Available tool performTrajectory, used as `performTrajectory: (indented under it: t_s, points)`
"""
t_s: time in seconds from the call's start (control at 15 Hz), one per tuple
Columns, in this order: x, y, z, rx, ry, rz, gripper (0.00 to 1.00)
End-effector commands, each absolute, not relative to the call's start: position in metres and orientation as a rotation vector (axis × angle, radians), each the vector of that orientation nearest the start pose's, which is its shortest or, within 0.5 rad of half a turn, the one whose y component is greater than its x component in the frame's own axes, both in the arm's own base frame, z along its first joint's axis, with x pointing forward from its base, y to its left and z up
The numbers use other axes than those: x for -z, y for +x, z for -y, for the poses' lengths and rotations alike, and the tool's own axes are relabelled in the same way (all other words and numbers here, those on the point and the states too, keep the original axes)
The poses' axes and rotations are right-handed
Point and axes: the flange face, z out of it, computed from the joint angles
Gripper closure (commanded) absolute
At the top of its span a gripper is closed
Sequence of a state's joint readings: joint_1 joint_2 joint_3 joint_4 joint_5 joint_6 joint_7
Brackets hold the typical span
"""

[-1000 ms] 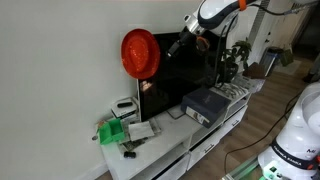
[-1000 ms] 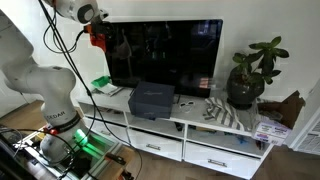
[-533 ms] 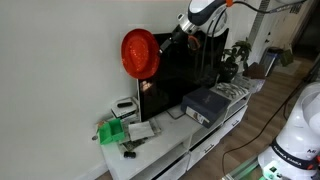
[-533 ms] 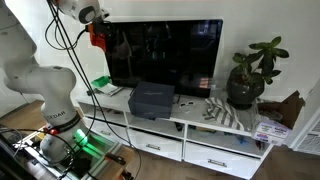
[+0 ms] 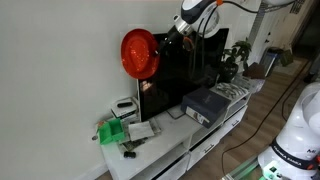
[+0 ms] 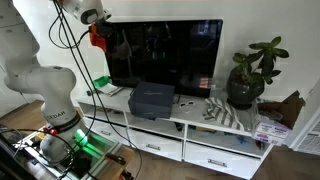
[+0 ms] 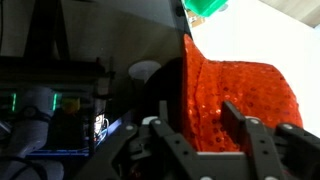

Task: Put the red hat on the grey box

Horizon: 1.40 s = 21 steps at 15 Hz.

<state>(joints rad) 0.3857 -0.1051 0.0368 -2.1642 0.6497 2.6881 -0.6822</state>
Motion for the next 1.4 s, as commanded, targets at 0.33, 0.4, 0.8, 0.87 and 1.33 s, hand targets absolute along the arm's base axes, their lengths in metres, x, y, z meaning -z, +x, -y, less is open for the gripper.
performTrajectory:
  t_s: [0.33, 0.4, 0.8, 0.87, 1.33]
  points:
    - [-0.509, 0.531, -0.216, 0.941, -2.452, 0.835, 1.0]
    - [-0.51, 0.531, -0.217, 0.944, -2.444, 0.84, 1.0]
    - [-0.529, 0.523, -0.226, 0.94, -2.369, 0.843, 0.99]
    - [-0.535, 0.521, -0.229, 0.931, -2.362, 0.844, 0.99]
    - [-0.581, 0.475, -0.257, 0.727, -2.28, 0.927, 0.99]
